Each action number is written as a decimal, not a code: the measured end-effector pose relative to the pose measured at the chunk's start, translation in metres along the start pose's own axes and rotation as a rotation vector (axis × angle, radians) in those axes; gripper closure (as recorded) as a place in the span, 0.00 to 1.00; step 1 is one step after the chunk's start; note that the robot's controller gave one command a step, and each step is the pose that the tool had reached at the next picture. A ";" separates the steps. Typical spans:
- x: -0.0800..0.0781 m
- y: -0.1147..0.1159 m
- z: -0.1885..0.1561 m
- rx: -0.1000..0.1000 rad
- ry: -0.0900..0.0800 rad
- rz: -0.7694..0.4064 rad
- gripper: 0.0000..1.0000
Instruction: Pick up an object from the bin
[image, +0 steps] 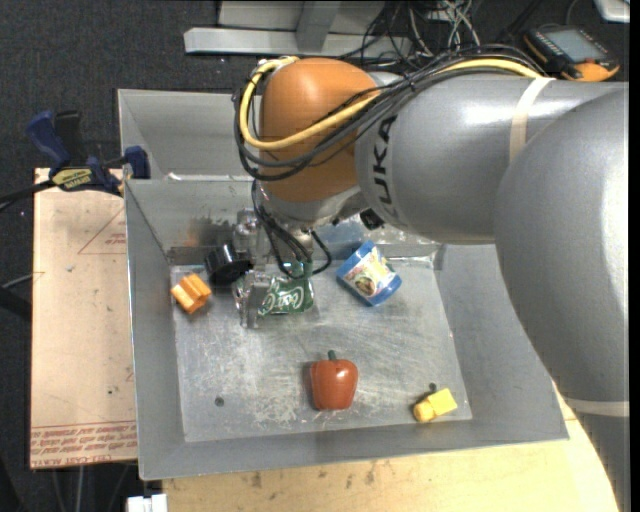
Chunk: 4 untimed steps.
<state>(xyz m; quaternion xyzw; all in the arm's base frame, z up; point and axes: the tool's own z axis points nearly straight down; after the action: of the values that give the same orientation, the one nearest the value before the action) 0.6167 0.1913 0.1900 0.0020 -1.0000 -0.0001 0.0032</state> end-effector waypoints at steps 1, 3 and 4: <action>-0.002 -0.001 -0.005 -0.001 -0.008 0.003 0.00; -0.004 -0.059 0.072 0.001 -0.001 -0.067 0.00; 0.000 -0.063 0.051 -0.001 -0.008 -0.001 0.00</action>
Offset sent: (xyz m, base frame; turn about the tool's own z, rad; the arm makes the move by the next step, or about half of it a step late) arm 0.0168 -0.0692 -0.1200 0.1245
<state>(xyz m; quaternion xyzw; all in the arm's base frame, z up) 0.6170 0.1283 0.1388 0.0025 -1.0000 -0.0008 -0.0009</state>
